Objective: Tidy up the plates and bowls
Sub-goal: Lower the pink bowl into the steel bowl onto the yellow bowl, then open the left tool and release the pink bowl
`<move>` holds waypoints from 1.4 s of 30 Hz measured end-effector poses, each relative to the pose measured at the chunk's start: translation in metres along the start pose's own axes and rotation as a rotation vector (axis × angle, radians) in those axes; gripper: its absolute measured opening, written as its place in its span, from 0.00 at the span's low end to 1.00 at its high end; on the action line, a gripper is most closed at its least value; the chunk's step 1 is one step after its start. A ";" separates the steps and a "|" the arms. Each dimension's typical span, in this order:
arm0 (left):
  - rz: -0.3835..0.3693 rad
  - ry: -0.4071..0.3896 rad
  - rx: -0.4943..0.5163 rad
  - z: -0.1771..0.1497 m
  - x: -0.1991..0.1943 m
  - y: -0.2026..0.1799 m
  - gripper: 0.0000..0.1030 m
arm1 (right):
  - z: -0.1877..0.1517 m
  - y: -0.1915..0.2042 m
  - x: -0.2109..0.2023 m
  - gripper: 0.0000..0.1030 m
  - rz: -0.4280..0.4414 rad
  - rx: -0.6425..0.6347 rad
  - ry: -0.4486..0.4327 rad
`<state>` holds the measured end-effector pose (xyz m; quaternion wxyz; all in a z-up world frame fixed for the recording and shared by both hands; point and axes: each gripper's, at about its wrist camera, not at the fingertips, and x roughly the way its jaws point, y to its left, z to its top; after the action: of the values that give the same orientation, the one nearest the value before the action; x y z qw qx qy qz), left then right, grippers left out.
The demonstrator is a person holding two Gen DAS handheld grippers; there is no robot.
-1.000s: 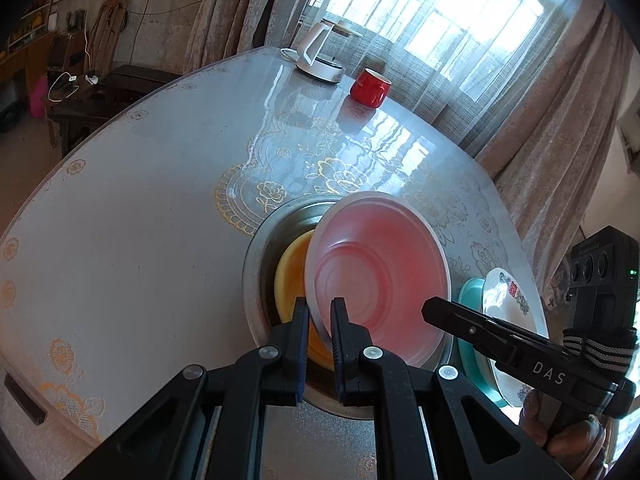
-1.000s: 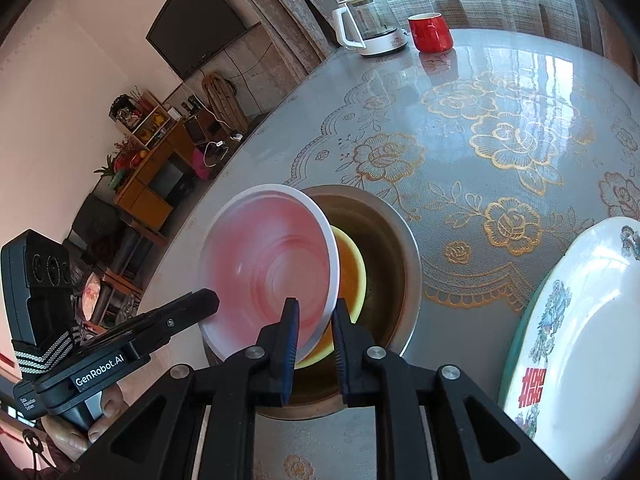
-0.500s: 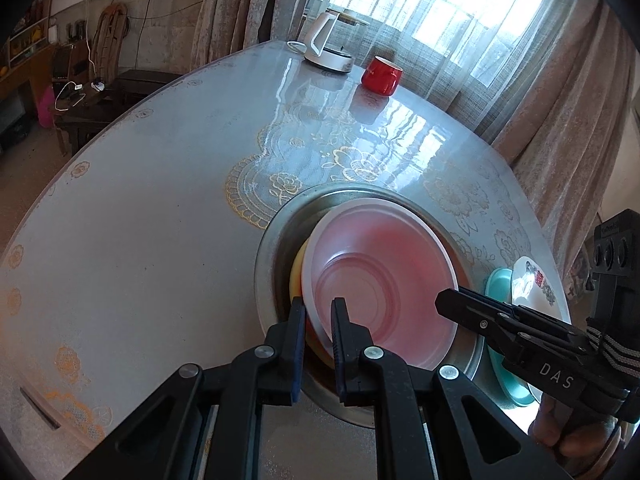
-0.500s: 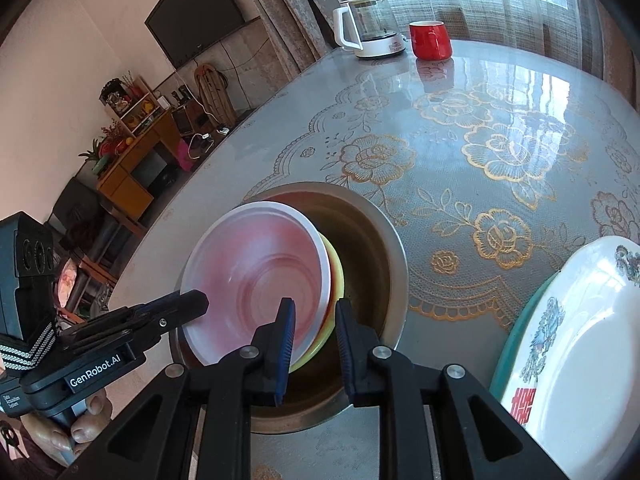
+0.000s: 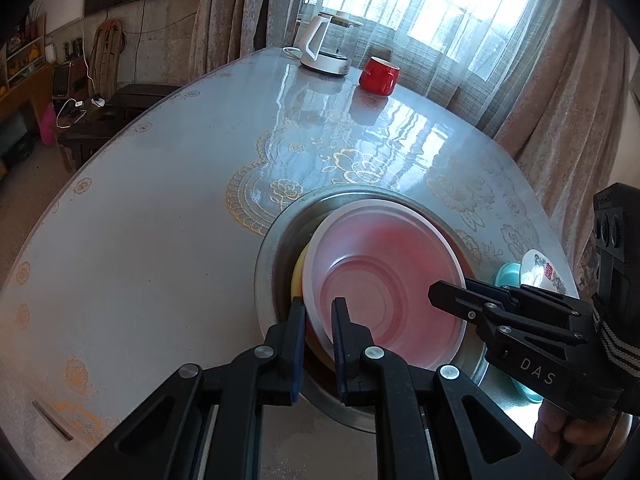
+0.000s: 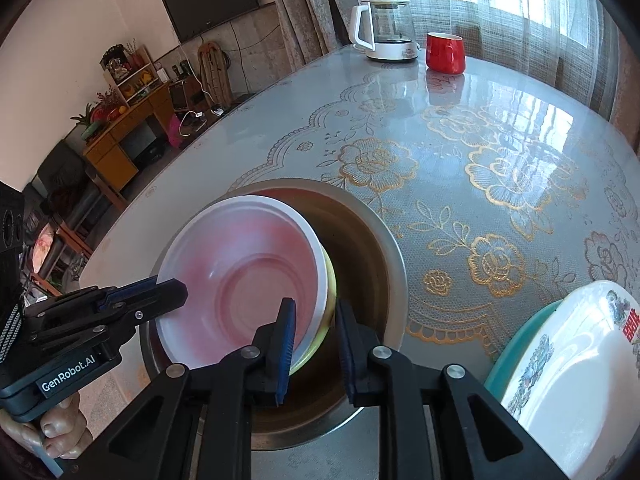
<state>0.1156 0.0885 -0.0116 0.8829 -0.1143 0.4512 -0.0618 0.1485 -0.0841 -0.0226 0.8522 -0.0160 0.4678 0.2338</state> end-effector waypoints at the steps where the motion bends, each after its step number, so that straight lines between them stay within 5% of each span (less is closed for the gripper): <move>1: -0.003 0.000 0.004 0.000 0.000 -0.001 0.11 | 0.000 0.002 0.001 0.19 -0.006 -0.022 0.001; 8: 0.010 -0.004 0.052 -0.001 0.003 -0.012 0.12 | -0.001 0.017 -0.002 0.15 -0.129 -0.166 0.011; 22: 0.113 -0.039 0.098 -0.007 0.007 -0.019 0.15 | -0.009 -0.001 -0.013 0.25 0.003 -0.008 -0.042; 30: 0.135 -0.057 0.109 -0.011 0.007 -0.021 0.16 | -0.015 -0.006 -0.029 0.24 0.006 0.017 -0.114; 42: 0.153 -0.074 0.125 -0.012 0.007 -0.023 0.20 | -0.015 0.002 -0.020 0.10 -0.014 0.015 -0.144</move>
<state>0.1101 0.0632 -0.0179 0.9064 -0.0261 0.4212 -0.0180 0.1268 -0.0941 -0.0142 0.8854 0.0038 0.4069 0.2249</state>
